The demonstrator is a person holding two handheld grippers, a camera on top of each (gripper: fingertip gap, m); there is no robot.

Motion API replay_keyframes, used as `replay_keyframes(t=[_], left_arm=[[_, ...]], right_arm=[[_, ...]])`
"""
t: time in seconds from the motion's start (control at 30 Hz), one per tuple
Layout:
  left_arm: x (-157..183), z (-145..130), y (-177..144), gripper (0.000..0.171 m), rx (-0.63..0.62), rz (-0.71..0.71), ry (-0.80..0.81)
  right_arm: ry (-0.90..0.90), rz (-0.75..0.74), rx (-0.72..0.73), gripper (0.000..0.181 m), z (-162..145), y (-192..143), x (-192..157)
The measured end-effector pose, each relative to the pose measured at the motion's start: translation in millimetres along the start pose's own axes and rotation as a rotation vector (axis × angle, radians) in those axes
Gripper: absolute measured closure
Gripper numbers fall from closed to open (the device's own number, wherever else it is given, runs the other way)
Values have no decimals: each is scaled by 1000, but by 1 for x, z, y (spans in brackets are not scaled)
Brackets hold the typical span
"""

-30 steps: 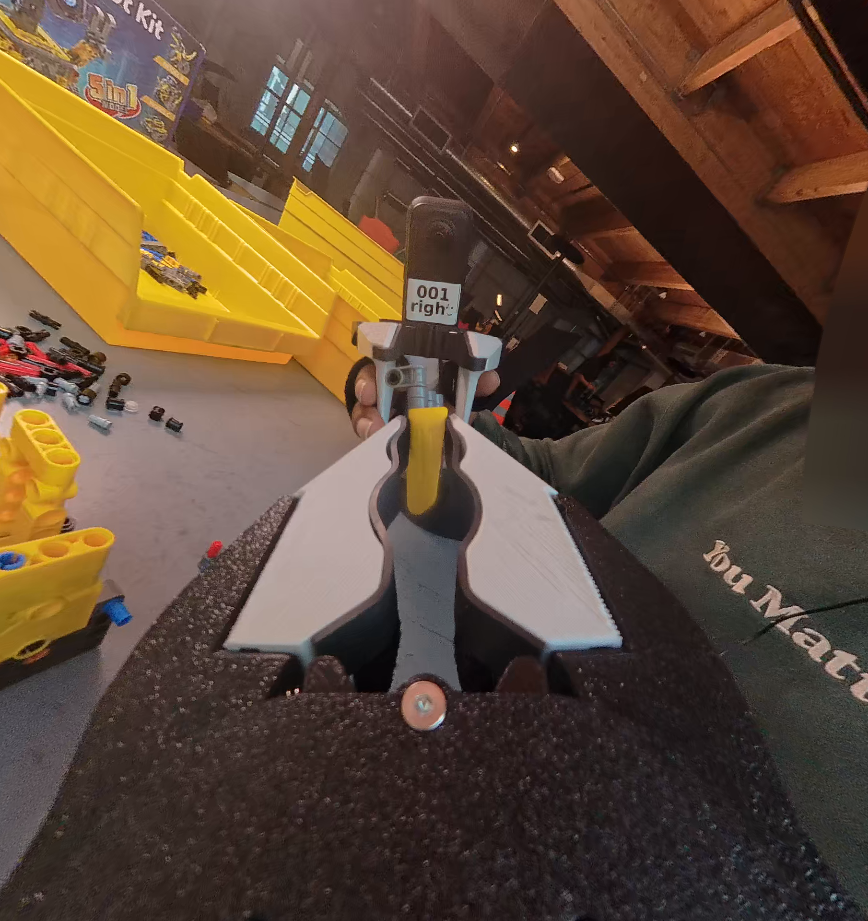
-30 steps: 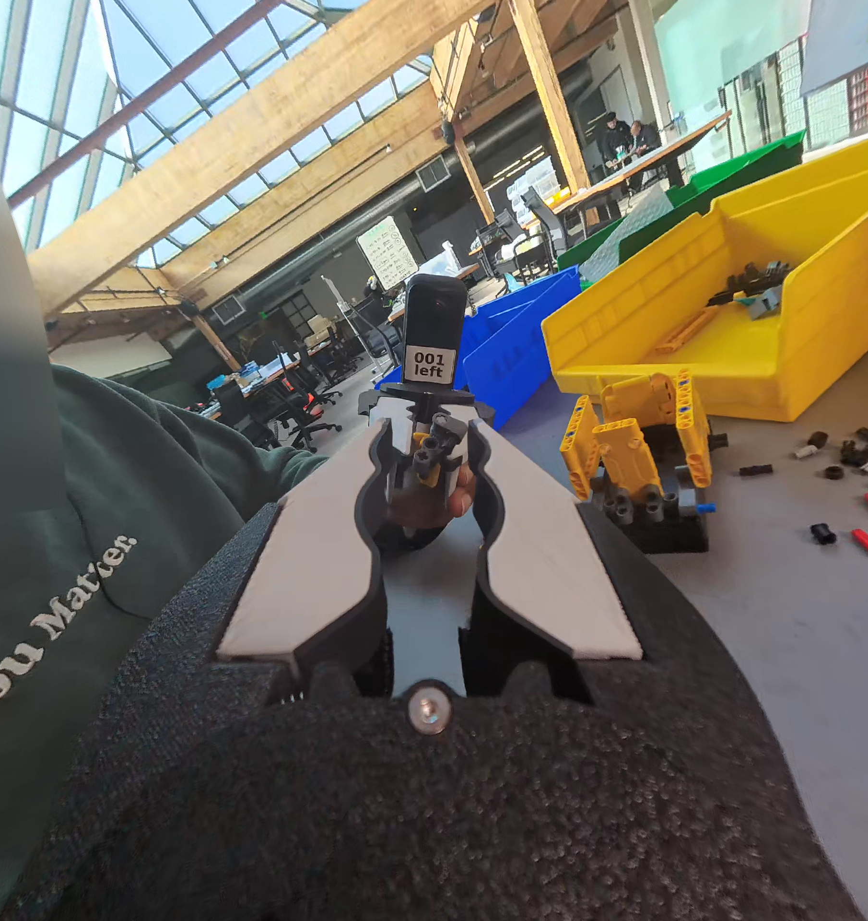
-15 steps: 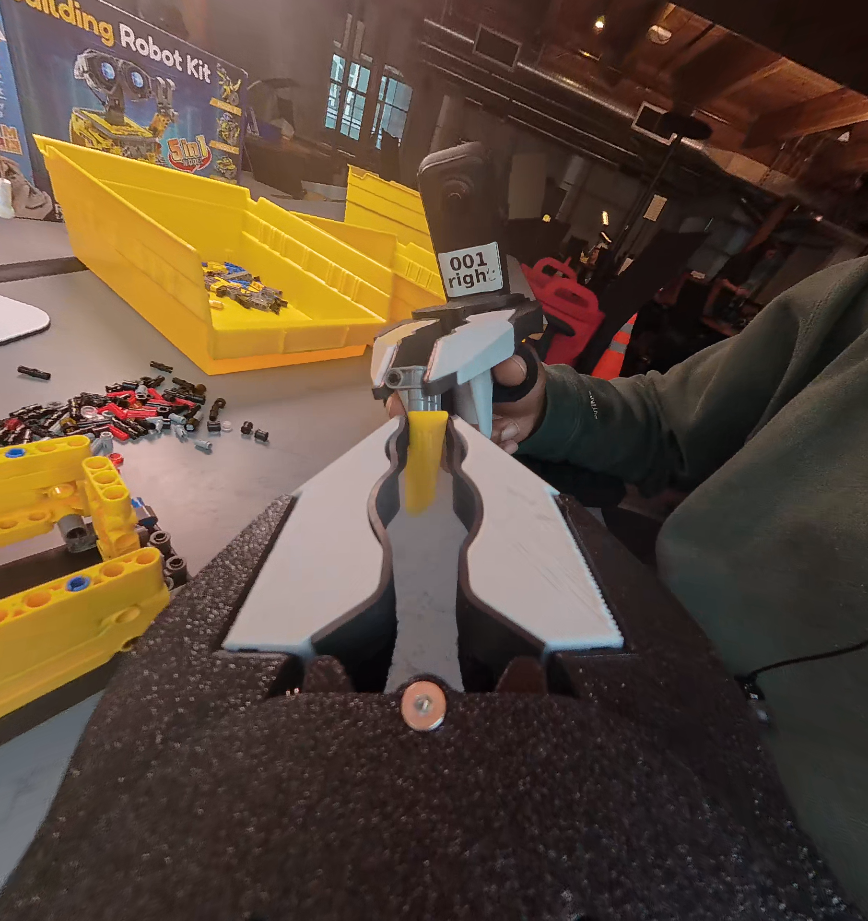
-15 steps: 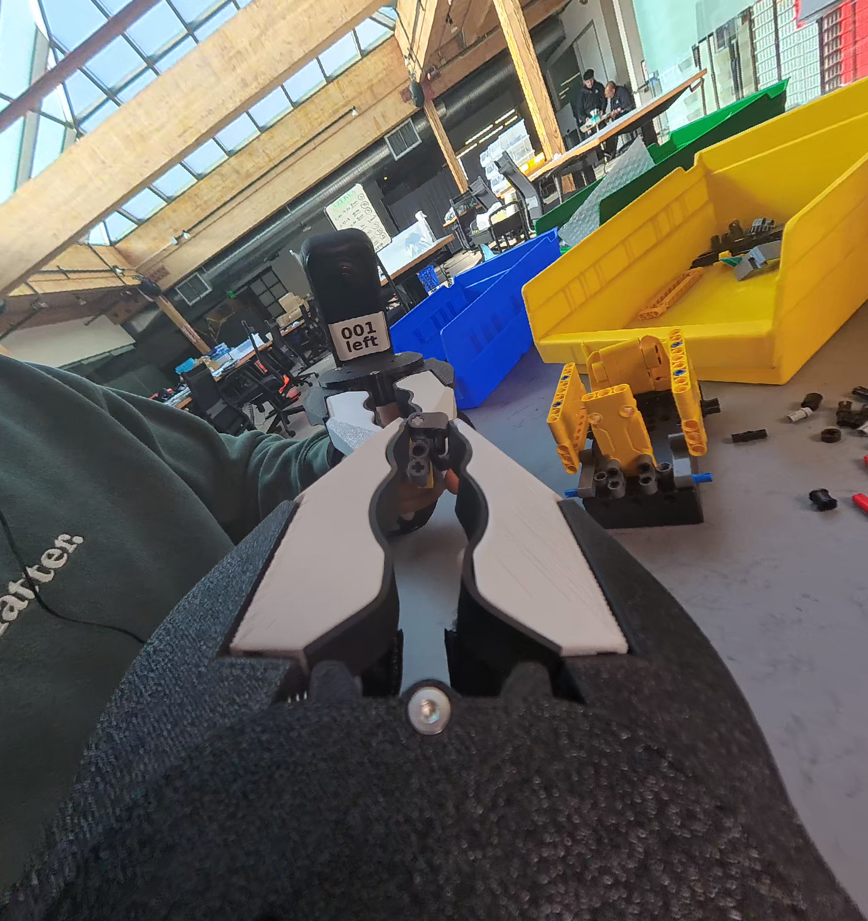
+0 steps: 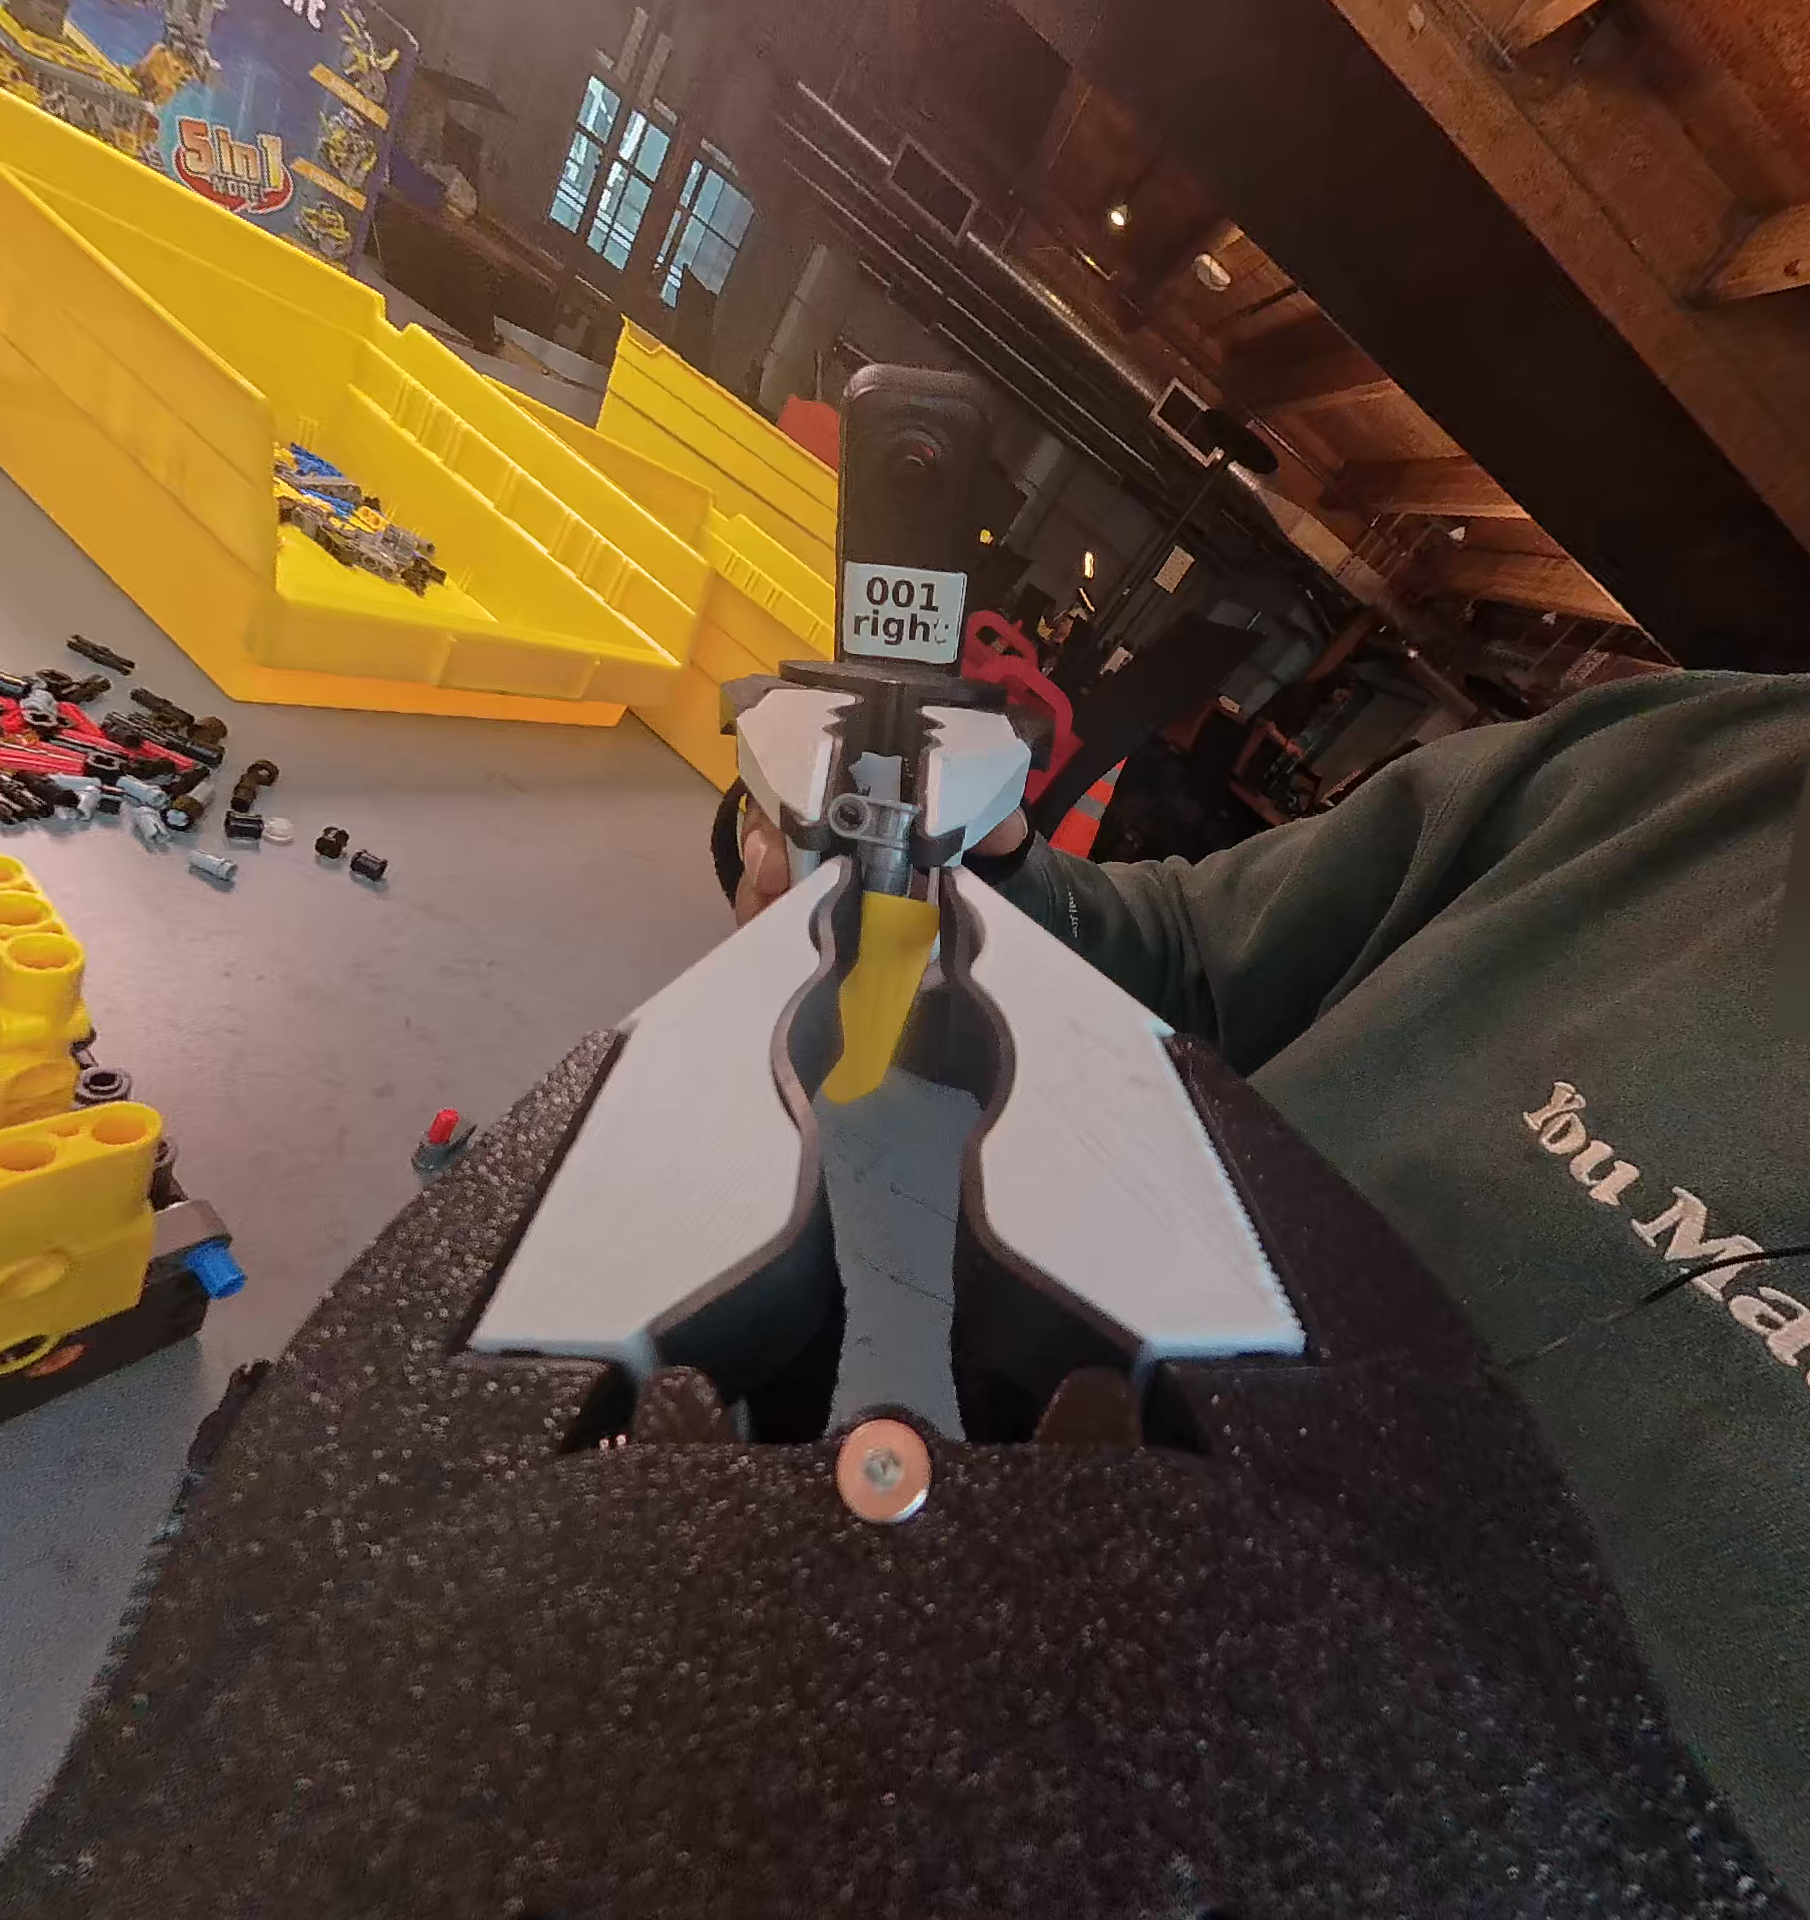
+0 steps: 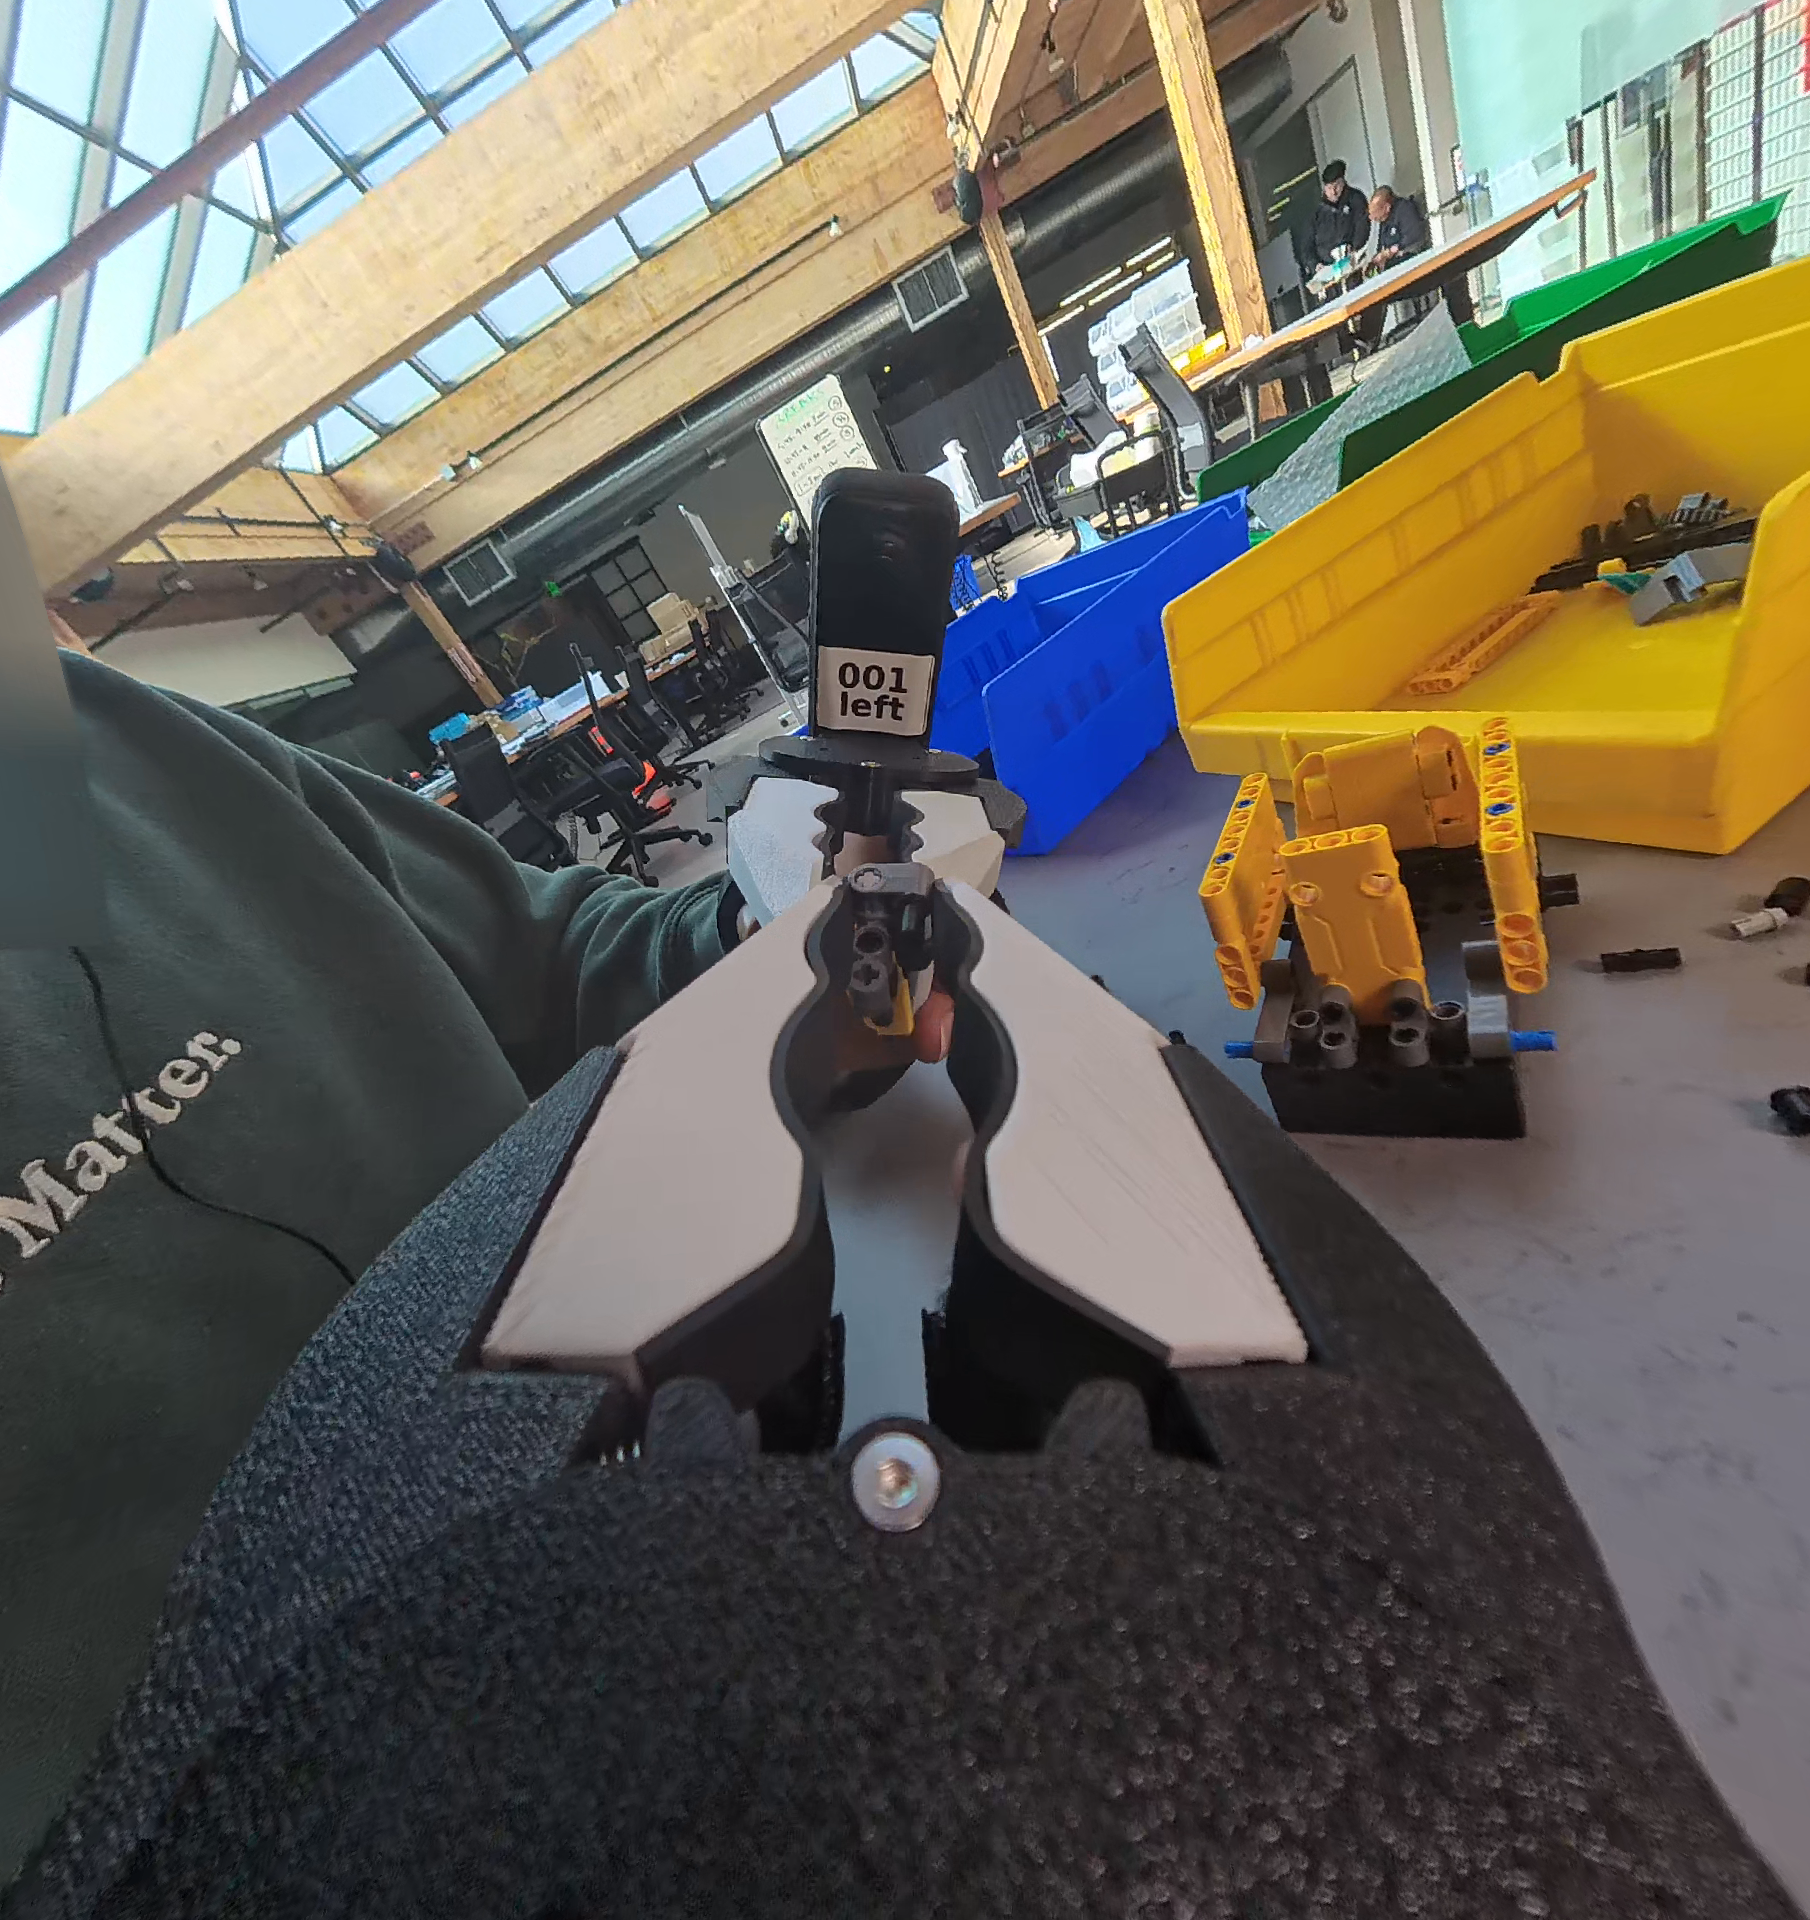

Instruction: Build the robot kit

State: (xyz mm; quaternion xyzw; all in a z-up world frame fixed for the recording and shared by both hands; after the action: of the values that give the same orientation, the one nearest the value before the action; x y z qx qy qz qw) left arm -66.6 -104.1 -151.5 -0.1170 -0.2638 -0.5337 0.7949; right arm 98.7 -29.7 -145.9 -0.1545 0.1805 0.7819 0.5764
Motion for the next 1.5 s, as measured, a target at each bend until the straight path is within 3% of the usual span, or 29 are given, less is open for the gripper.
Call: replay_keyframes(t=[0.2,0.27,0.3,0.33,0.37,0.5,0.67,0.93,1.5], left_arm=[[1,4,0,158,26,-7,-16],[-5,-8,-2,158,-65,56,17],[-7,-10,-3,158,-38,45,-34],[-5,-5,-4,159,18,18,-61],[-4,3,-4,158,34,38,-14],[-8,5,-3,158,39,24,-14],[-20,-1,-8,158,64,20,-132],[-25,-4,-9,158,103,-67,-288],[-19,-3,-7,157,78,-121,-293]], right_arm=[[28,35,76,170,1,0,1],[126,65,359,170,26,-22,7],[95,30,416,169,41,-39,11],[-51,-64,349,169,43,-44,7],[-87,-75,304,169,38,-41,1],[-23,-23,258,168,28,-30,0],[-51,-61,101,167,19,-22,5],[-242,-128,-33,167,11,-15,1],[-228,-57,-50,167,6,-14,1]])
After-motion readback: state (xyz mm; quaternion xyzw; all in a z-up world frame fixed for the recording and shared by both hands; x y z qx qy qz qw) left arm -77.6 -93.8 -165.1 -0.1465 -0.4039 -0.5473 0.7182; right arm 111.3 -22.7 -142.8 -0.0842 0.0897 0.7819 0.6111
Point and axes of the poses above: each gripper's, where its closed fingertips meet, y out along the fingers, z out of its top, x = y × z across the jaws, the point moved 10 cm from there along -y, back along the fingers, and after that the axes turned 2 degrees about x, right-handed, at the moved point
